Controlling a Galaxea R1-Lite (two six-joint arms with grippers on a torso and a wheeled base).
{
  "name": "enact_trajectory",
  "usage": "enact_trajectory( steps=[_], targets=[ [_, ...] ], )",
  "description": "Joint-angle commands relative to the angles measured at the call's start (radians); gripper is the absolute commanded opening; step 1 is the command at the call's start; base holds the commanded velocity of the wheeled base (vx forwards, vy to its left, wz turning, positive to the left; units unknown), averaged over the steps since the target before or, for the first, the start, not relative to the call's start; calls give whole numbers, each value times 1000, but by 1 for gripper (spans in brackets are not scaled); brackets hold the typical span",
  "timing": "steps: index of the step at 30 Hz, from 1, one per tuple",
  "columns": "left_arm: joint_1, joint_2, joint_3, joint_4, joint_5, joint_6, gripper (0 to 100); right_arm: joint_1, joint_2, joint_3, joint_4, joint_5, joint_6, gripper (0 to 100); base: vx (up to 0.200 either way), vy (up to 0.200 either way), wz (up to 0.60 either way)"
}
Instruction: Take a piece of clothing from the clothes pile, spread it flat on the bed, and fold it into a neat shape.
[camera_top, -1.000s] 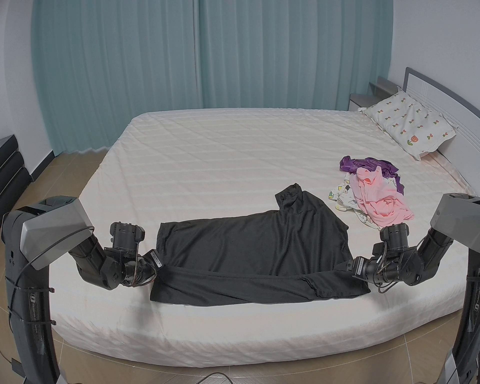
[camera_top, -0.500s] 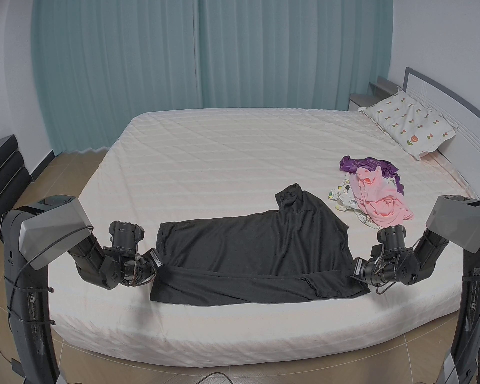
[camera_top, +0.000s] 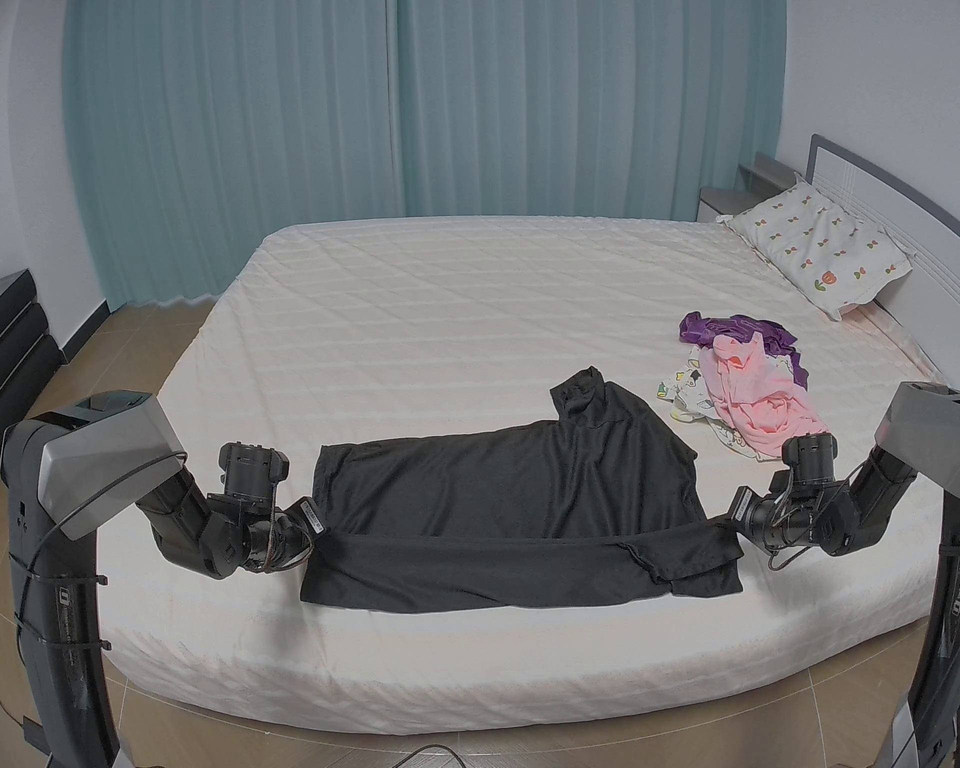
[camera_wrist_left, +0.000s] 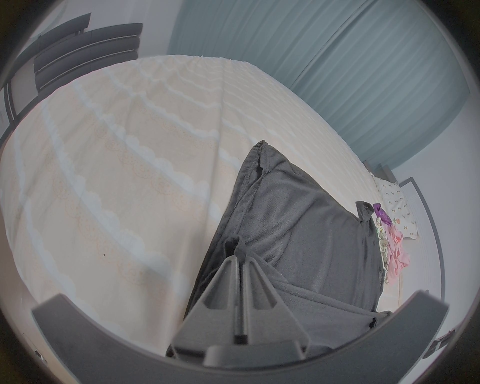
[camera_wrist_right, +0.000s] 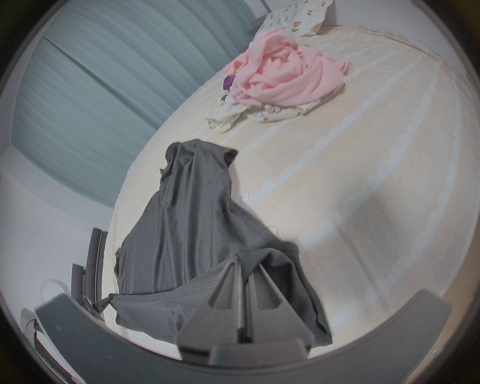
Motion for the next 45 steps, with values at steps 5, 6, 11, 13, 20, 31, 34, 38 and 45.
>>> enact_trajectory(
  steps=[5, 6, 11, 13, 20, 31, 34, 38, 45],
  targets=[
    [9, 11, -4, 0, 1, -1, 0, -4, -17, 19, -131, 1, 73, 0, 0, 0, 0],
    [9, 11, -4, 0, 2, -1, 0, -4, -17, 22, -140, 1, 75, 0, 0, 0, 0],
    [17, 28, -11, 0, 7, 2, 0, 25, -5, 44, -206, 1, 76, 0, 0, 0, 0],
    [17, 29, -11, 0, 7, 2, 0, 28, -2, 42, -206, -1, 76, 0, 0, 0, 0],
    [18, 44, -21, -3, 11, 11, 0, 25, 25, 21, -211, -1, 68, 0, 0, 0, 0],
    [17, 52, -50, -16, 11, 11, 0, 30, 56, 5, -215, -7, 65, 0, 0, 0, 0],
    [15, 54, -53, -14, 11, 11, 100, 31, 61, 7, -217, -4, 67, 100, 0, 0, 0],
    [15, 55, -54, -16, 4, 11, 100, 41, 62, 9, -215, -5, 75, 100, 0, 0, 0],
    [20, 44, -42, -16, 4, 8, 100, 16, 10, 19, -214, -12, 78, 100, 0, 0, 0]
  ],
)
